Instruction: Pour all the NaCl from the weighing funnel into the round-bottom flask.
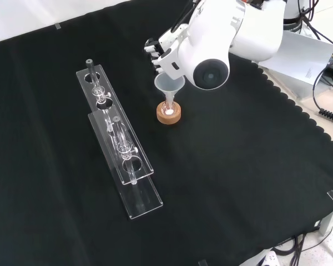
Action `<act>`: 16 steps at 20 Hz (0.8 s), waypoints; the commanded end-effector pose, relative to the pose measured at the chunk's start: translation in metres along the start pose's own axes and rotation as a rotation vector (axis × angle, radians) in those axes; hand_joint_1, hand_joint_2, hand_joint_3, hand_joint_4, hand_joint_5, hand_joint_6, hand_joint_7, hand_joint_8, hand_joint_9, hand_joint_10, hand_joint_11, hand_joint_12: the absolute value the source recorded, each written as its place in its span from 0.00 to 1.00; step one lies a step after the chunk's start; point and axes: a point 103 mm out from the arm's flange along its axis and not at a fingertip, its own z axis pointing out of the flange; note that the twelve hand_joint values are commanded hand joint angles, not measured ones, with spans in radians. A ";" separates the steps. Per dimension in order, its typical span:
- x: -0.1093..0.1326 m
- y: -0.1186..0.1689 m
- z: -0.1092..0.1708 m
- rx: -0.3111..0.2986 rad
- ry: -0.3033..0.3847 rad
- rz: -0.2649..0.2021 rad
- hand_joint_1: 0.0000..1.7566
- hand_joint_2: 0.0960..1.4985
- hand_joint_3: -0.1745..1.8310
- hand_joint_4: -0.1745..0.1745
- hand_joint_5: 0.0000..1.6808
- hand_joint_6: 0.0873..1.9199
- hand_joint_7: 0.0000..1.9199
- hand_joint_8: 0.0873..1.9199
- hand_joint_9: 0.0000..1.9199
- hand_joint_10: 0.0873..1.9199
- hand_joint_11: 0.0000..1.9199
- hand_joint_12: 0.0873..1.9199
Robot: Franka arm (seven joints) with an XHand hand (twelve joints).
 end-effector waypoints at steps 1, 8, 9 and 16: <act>0.000 -0.004 -0.004 0.023 -0.024 0.027 0.63 0.44 0.44 0.75 0.66 0.48 0.47 0.35 0.58 0.17 0.48 0.48; -0.002 -0.006 -0.002 0.033 -0.059 0.062 0.63 0.44 0.44 0.74 0.66 0.48 0.46 0.35 0.57 0.16 0.48 0.48; -0.003 -0.006 -0.002 0.032 -0.065 0.065 0.63 0.44 0.44 0.74 0.66 0.48 0.46 0.35 0.57 0.16 0.48 0.48; -0.004 -0.007 -0.003 0.033 -0.076 0.087 0.63 0.44 0.44 0.73 0.66 0.48 0.46 0.35 0.58 0.16 0.49 0.48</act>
